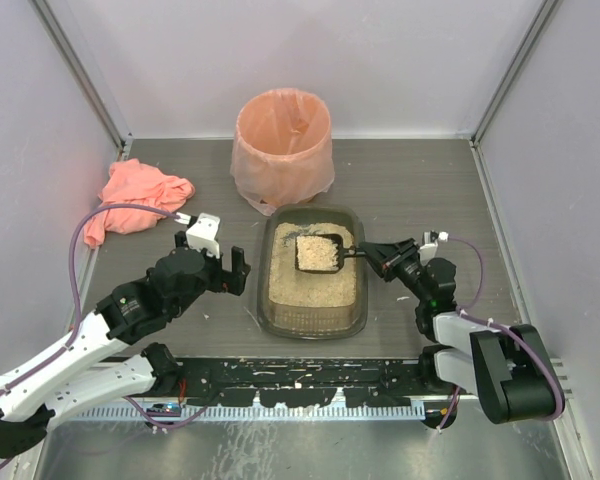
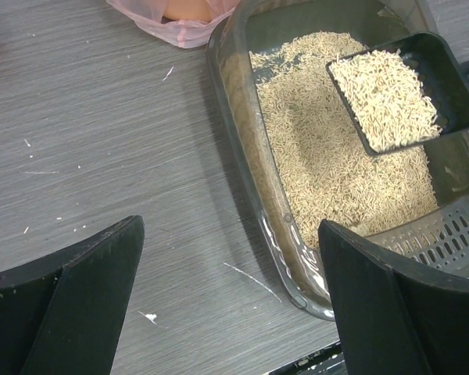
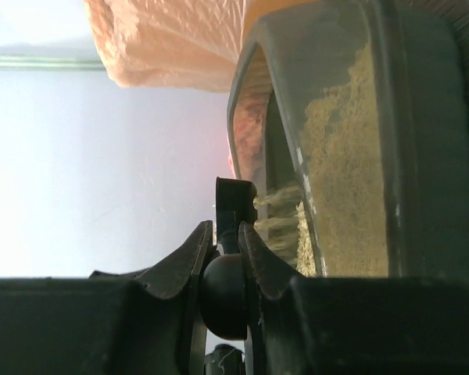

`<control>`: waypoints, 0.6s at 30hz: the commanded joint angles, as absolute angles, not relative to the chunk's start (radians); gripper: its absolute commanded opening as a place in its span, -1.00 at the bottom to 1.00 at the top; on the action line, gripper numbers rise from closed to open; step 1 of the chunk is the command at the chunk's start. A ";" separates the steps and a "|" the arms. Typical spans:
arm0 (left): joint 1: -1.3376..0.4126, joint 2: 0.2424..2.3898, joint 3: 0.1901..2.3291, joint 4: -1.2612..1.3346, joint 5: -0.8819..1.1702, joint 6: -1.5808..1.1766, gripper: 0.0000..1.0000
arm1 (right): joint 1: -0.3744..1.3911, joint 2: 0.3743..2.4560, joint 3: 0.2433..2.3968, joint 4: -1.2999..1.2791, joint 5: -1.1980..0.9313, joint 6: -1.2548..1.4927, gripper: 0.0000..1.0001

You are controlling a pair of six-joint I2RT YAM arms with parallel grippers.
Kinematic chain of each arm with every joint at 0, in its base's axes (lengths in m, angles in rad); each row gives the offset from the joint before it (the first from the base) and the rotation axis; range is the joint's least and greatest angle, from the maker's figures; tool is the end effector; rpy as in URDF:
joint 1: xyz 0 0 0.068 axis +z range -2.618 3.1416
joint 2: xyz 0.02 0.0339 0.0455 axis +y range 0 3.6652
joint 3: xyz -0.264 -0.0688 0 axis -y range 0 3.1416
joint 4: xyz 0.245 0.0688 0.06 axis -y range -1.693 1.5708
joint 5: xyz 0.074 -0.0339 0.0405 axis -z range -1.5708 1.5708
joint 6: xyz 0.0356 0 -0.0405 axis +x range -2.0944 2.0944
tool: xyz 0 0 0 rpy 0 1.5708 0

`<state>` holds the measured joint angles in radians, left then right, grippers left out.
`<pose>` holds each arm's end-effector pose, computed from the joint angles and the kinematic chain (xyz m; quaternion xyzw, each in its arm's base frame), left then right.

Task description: Clean the litter box

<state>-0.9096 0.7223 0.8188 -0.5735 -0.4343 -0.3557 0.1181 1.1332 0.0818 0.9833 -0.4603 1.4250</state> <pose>0.1067 -0.1127 0.3226 0.1203 0.8329 -0.1519 0.5184 0.1843 0.0378 0.1625 0.3089 0.6596 0.5829 0.3602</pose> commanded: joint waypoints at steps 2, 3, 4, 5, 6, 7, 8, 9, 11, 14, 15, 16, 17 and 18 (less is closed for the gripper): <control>-0.911 0.718 0.825 -0.502 -0.447 -0.375 0.90 | 0.089 1.134 0.084 1.122 -0.478 1.474 -0.99; -0.912 0.718 0.826 -0.505 -0.445 -0.377 0.90 | 0.094 1.129 0.090 1.114 -0.478 1.458 -0.99; -0.911 0.717 0.824 -0.507 -0.445 -0.378 0.90 | 0.127 1.131 0.114 1.095 -0.487 1.438 -0.99; -0.912 0.716 0.821 -0.505 -0.447 -0.380 0.90 | 0.152 1.132 0.133 1.077 -0.497 1.413 -0.99; -0.912 0.716 0.816 -0.502 -0.453 -0.380 0.90 | 0.147 1.130 0.132 1.076 -0.500 1.408 -0.99; -0.911 0.718 0.815 -0.500 -0.455 -0.382 0.91 | 0.116 1.120 0.114 1.084 -0.498 1.419 -0.99; -0.912 0.718 0.817 -0.501 -0.456 -0.382 0.91 | 0.093 1.104 0.096 1.084 -0.483 1.425 -0.99; -0.911 0.721 0.820 -0.504 -0.452 -0.382 0.91 | 0.094 1.089 0.099 1.067 -0.468 1.416 -0.99; -0.911 0.722 0.821 -0.503 -0.453 -0.382 0.91 | 0.156 1.073 0.146 0.996 -0.463 1.357 -0.99; -0.911 0.727 0.818 -0.494 -0.455 -0.380 0.91 | 0.102 1.041 0.121 0.979 -0.456 1.373 -0.99; -0.911 0.729 0.821 -0.497 -0.454 -0.381 0.91 | 0.095 1.031 0.114 0.978 -0.444 1.378 -0.99; -0.911 0.730 0.821 -0.499 -0.454 -0.382 0.91 | 0.116 1.032 0.129 0.973 -0.447 1.366 -0.99; -0.911 0.730 0.819 -0.496 -0.457 -0.383 0.92 | 0.145 1.042 0.148 0.970 -0.459 1.351 -0.99; -0.911 0.730 0.814 -0.491 -0.460 -0.385 0.92 | 0.154 1.049 0.152 0.979 -0.468 1.352 -0.99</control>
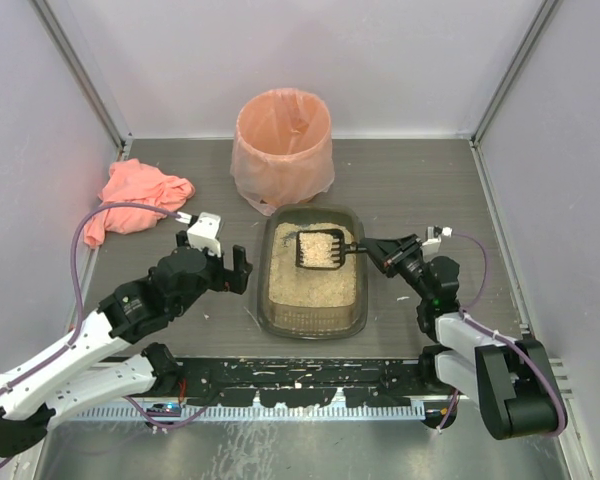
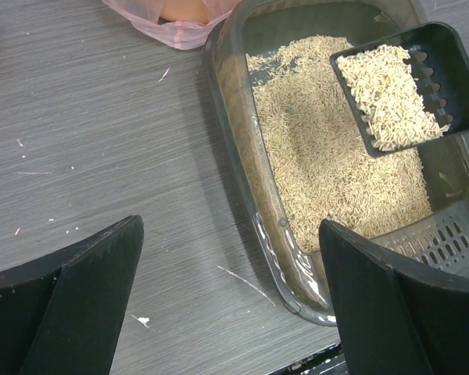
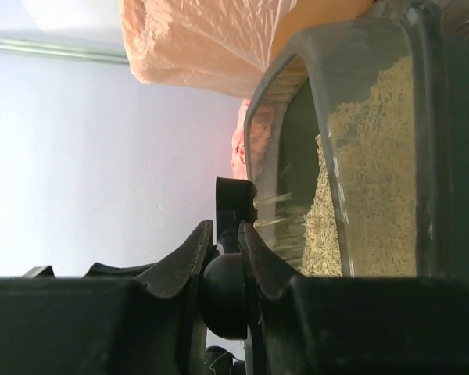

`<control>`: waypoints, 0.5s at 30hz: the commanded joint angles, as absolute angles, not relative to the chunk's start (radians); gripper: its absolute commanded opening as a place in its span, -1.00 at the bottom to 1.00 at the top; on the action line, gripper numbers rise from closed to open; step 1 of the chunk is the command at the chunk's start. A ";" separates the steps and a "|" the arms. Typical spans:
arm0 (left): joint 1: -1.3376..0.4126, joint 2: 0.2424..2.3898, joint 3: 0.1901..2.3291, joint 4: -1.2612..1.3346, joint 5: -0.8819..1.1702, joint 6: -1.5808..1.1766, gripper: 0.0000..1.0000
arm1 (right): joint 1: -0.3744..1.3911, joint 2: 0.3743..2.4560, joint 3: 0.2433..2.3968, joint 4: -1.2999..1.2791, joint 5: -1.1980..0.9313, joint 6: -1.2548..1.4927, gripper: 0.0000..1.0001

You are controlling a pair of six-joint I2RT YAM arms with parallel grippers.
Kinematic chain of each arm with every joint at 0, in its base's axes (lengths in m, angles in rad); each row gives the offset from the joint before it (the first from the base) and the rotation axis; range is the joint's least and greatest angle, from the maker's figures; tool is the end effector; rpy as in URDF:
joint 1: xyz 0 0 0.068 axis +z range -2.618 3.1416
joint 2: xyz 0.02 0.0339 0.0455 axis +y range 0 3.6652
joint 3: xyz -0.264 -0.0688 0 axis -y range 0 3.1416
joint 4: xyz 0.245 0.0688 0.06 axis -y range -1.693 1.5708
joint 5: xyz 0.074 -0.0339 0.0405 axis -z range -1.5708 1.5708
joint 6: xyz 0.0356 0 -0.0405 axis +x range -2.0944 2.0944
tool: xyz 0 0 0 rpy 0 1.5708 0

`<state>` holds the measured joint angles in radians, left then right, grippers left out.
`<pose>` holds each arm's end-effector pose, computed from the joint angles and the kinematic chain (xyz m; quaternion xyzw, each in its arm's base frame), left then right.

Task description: Clean the litter box

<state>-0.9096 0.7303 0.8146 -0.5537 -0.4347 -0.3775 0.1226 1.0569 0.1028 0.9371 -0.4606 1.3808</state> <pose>0.1084 -0.1149 0.3219 0.1099 0.8325 -0.1596 0.5190 0.1834 0.0385 0.1764 0.2791 0.6555 0.5850 0.3875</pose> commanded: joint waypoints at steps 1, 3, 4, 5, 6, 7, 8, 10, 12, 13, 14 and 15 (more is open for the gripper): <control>-0.912 0.731 0.810 -0.485 -0.460 -0.385 0.92 | 0.138 1.046 0.136 0.997 -0.466 1.371 -0.99; -0.911 0.736 0.813 -0.485 -0.453 -0.387 0.92 | 0.089 1.023 0.103 0.990 -0.443 1.395 -0.99; -0.911 0.738 0.814 -0.486 -0.451 -0.388 0.92 | 0.120 1.026 0.111 0.984 -0.438 1.385 -0.99; -0.911 0.738 0.812 -0.486 -0.453 -0.391 0.92 | 0.159 1.036 0.130 0.978 -0.445 1.355 -0.99; -0.911 0.738 0.807 -0.481 -0.456 -0.391 0.92 | 0.172 1.045 0.142 0.982 -0.454 1.355 -0.99; -0.911 0.739 0.804 -0.477 -0.457 -0.391 0.92 | 0.151 1.047 0.117 1.010 -0.451 1.382 -0.99; -0.911 0.739 0.805 -0.477 -0.456 -0.391 0.92 | 0.105 1.042 0.088 1.034 -0.449 1.413 -0.99; -0.911 0.741 0.811 -0.485 -0.449 -0.394 0.92 | 0.101 1.044 0.085 1.050 -0.436 1.424 -0.99; -0.912 0.738 0.804 -0.483 -0.454 -0.394 0.93 | 0.170 1.076 0.136 1.057 -0.469 1.387 -0.99; -0.911 0.739 0.800 -0.477 -0.456 -0.394 0.93 | 0.164 1.087 0.129 1.079 -0.480 1.407 -0.99; -0.911 0.741 0.801 -0.476 -0.458 -0.394 0.93 | 0.124 1.085 0.103 1.111 -0.473 1.438 -0.98; -0.912 0.744 0.805 -0.480 -0.455 -0.394 0.93 | 0.086 1.078 0.083 1.109 -0.457 1.460 -0.99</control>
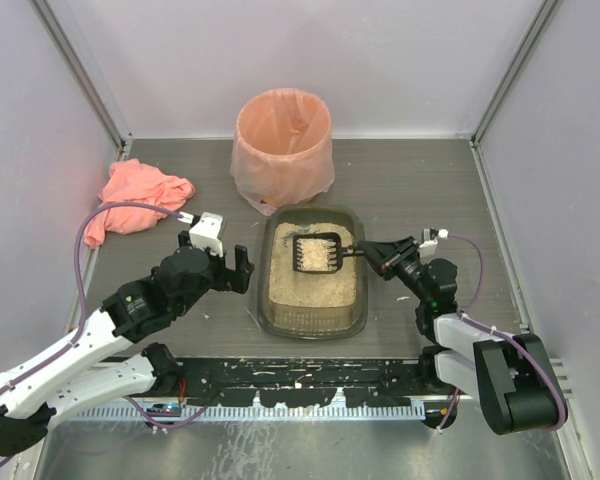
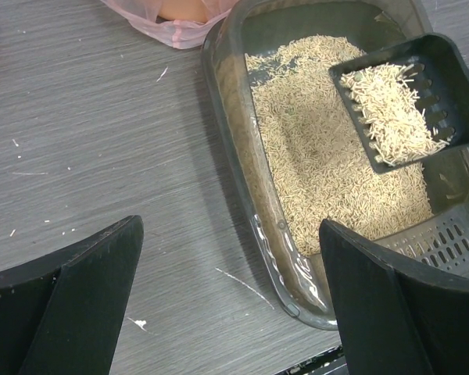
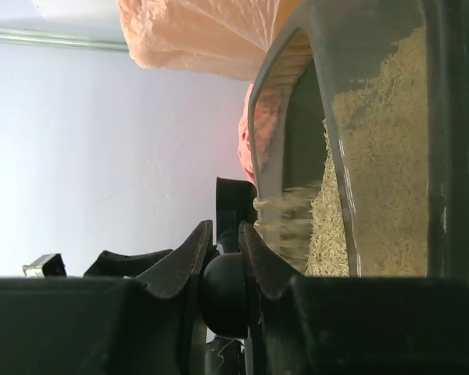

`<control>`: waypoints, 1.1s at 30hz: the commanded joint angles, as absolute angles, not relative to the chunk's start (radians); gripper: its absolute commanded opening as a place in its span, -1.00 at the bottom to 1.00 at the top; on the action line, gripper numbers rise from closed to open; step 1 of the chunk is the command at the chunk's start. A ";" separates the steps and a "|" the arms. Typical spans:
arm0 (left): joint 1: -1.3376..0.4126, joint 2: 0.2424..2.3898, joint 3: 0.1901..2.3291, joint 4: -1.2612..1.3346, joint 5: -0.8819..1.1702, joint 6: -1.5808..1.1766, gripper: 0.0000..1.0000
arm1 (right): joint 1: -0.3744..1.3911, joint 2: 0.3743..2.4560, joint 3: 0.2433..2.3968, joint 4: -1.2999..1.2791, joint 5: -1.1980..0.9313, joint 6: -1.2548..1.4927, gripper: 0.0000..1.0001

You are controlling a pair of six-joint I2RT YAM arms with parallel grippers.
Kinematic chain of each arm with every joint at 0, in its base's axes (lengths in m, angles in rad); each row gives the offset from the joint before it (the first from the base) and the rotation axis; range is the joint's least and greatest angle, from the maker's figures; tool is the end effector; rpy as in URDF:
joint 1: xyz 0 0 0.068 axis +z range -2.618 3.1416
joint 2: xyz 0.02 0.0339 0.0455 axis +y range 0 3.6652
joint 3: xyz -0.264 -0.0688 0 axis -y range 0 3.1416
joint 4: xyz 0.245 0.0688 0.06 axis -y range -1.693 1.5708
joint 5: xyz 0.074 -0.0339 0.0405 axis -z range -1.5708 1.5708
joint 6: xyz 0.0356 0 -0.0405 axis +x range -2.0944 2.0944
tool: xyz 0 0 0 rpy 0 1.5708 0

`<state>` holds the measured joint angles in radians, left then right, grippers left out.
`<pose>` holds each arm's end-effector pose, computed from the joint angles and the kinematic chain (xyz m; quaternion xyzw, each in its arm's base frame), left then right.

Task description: Clean the litter box

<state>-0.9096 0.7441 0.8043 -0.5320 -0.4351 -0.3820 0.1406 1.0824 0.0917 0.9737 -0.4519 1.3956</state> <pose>0.1109 -0.1182 0.3186 0.1083 0.8333 -0.1599 0.5180 0.1826 0.0415 0.1728 0.2809 0.6548 0.5896 0.3804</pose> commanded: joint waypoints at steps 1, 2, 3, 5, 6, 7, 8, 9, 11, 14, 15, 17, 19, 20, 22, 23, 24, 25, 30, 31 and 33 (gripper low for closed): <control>-0.911 0.747 0.808 -0.483 -0.452 -0.395 0.93 | 0.082 1.074 0.085 1.091 -0.451 1.456 -0.99; -0.912 0.748 0.808 -0.483 -0.450 -0.396 0.93 | 0.121 1.080 0.117 1.073 -0.459 1.422 -0.99; -0.911 0.748 0.805 -0.481 -0.452 -0.397 0.93 | 0.164 1.091 0.149 1.059 -0.471 1.390 -0.99; -0.911 0.754 0.802 -0.472 -0.454 -0.397 0.93 | 0.160 1.093 0.133 1.081 -0.467 1.404 -0.99; -0.912 0.757 0.804 -0.472 -0.453 -0.397 0.93 | 0.104 1.083 0.109 1.082 -0.458 1.426 -0.99; -0.912 0.759 0.807 -0.476 -0.451 -0.397 0.93 | 0.097 1.071 0.095 1.079 -0.442 1.439 -0.99; -0.911 0.760 0.807 -0.477 -0.450 -0.398 0.93 | 0.131 1.073 0.113 1.061 -0.445 1.422 -0.99; -0.911 0.761 0.802 -0.474 -0.452 -0.399 0.93 | 0.176 1.079 0.144 1.036 -0.454 1.372 -0.99; -0.911 0.764 0.794 -0.461 -0.455 -0.399 0.93 | 0.180 1.077 0.154 1.036 -0.456 1.372 -0.99; -0.911 0.777 0.802 -0.463 -0.442 -0.400 0.93 | 0.108 1.047 0.107 1.023 -0.434 1.402 -0.99; -0.911 0.778 0.799 -0.462 -0.440 -0.401 0.92 | 0.149 1.053 0.134 1.002 -0.446 1.365 -0.99; -0.911 0.782 0.790 -0.451 -0.442 -0.402 0.93 | 0.179 1.061 0.163 0.982 -0.469 1.335 -0.99; -0.912 0.789 0.790 -0.451 -0.435 -0.402 0.92 | 0.101 1.029 0.118 0.984 -0.456 1.376 -0.99; -0.912 0.792 0.792 -0.455 -0.433 -0.402 0.92 | 0.093 1.015 0.117 0.971 -0.439 1.375 -0.99; -0.911 0.793 0.785 -0.452 -0.434 -0.404 0.92 | 0.162 1.014 0.186 0.876 -0.460 1.290 -0.99; -0.912 0.794 0.779 -0.447 -0.437 -0.406 0.91 | 0.173 1.013 0.204 0.849 -0.475 1.259 -0.99; -0.911 0.795 0.777 -0.442 -0.436 -0.405 0.92 | 0.149 0.997 0.193 0.842 -0.474 1.263 -0.99; -0.911 0.798 0.779 -0.442 -0.432 -0.405 0.91 | 0.097 0.972 0.168 0.831 -0.465 1.286 -0.99; -0.911 0.811 0.768 -0.430 -0.430 -0.410 0.91 | 0.143 0.987 0.211 0.817 -0.494 1.232 -0.99; -0.912 0.817 0.769 -0.427 -0.426 -0.410 0.91 | 0.116 0.974 0.196 0.813 -0.486 1.236 -0.99; -0.911 0.829 0.778 -0.433 -0.414 -0.410 0.90 | 0.102 0.936 0.213 0.731 -0.461 1.170 -0.99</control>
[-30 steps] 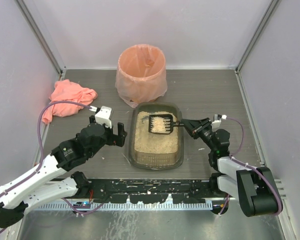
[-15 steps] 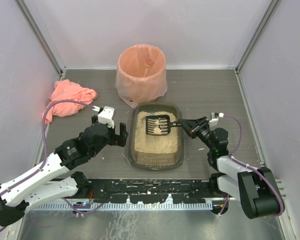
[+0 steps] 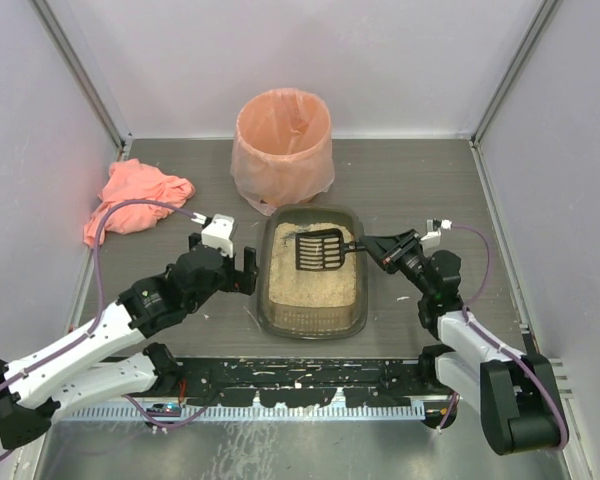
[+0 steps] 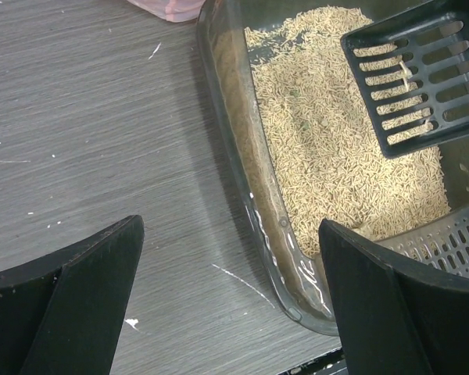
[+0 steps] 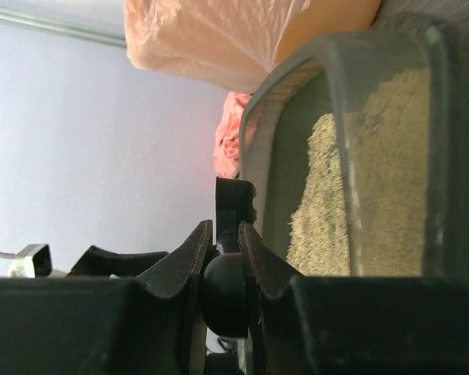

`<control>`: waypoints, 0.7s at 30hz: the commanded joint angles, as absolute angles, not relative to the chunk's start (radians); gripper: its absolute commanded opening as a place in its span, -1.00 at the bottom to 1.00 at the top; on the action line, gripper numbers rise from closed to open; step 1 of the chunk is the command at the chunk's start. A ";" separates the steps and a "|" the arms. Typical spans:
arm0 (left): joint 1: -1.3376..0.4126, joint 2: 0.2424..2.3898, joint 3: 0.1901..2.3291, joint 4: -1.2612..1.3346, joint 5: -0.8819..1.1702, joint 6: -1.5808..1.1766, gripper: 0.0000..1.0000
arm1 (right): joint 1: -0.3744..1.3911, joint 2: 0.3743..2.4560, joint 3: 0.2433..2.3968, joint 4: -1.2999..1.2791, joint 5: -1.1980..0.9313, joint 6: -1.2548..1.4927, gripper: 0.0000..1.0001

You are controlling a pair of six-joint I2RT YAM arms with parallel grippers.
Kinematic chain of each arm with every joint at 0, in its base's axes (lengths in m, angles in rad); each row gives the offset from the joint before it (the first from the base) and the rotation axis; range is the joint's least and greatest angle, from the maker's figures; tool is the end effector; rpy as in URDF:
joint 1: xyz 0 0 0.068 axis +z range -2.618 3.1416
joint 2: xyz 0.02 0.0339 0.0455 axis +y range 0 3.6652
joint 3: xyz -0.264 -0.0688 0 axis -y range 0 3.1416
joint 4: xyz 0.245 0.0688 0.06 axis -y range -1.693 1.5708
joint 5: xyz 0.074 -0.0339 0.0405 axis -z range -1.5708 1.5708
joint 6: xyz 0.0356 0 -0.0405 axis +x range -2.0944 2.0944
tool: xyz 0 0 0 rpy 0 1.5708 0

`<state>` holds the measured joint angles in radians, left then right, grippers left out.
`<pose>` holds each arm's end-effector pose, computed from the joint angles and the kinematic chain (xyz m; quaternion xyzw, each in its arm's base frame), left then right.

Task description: Clean the litter box

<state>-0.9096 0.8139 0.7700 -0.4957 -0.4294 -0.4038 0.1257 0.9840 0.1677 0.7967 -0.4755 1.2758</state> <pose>0.1206 -0.1309 0.3000 0.1110 0.8493 -0.1473 0.4947 0.1874 0.0401 0.1939 0.2390 0.6720 0.5673 0.4117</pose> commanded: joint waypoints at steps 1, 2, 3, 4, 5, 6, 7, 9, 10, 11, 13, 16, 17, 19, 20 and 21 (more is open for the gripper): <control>-0.911 0.834 0.781 -0.437 -0.414 -0.410 0.90 | 0.117 0.924 0.249 0.651 -0.454 1.100 -0.99; -0.911 0.838 0.781 -0.438 -0.418 -0.410 0.90 | 0.137 0.914 0.287 0.574 -0.441 1.031 -0.99; -0.911 0.840 0.778 -0.435 -0.422 -0.411 0.90 | 0.149 0.908 0.321 0.505 -0.431 0.973 -0.99; -0.912 0.841 0.773 -0.430 -0.423 -0.412 0.90 | 0.155 0.901 0.345 0.461 -0.428 0.923 -0.99; -0.911 0.844 0.770 -0.425 -0.419 -0.411 0.90 | 0.156 0.894 0.370 0.404 -0.423 0.877 -0.99; -0.911 0.847 0.769 -0.422 -0.414 -0.411 0.90 | 0.157 0.886 0.396 0.342 -0.407 0.831 -0.99; -0.911 0.852 0.769 -0.421 -0.408 -0.412 0.90 | 0.160 0.878 0.418 0.296 -0.397 0.791 -0.99; -0.912 0.863 0.769 -0.420 -0.403 -0.416 0.87 | 0.169 0.870 0.460 0.216 -0.378 0.719 -0.99; -0.911 0.869 0.769 -0.418 -0.399 -0.419 0.85 | 0.179 0.870 0.487 0.176 -0.364 0.682 -0.99; -0.911 0.876 0.766 -0.415 -0.395 -0.421 0.83 | 0.192 0.873 0.515 0.135 -0.349 0.643 -0.99; -0.911 0.885 0.762 -0.409 -0.380 -0.426 0.77 | 0.232 0.886 0.585 0.049 -0.314 0.559 -0.99; -0.911 0.891 0.754 -0.404 -0.364 -0.435 0.65 | 0.305 0.923 0.667 -0.015 -0.285 0.441 -0.99; -0.911 0.890 0.750 -0.403 -0.361 -0.439 0.63 | 0.332 0.942 0.690 -0.030 -0.287 0.409 -0.99; -0.910 0.885 0.742 -0.400 -0.355 -0.445 0.60 | 0.382 0.981 0.737 -0.055 -0.303 0.345 -0.99; -0.911 0.881 0.739 -0.402 -0.352 -0.447 0.59 | 0.408 1.000 0.757 -0.068 -0.305 0.315 -0.99; -0.911 0.877 0.736 -0.405 -0.352 -0.449 0.59 | 0.438 1.018 0.778 -0.081 -0.307 0.282 -0.99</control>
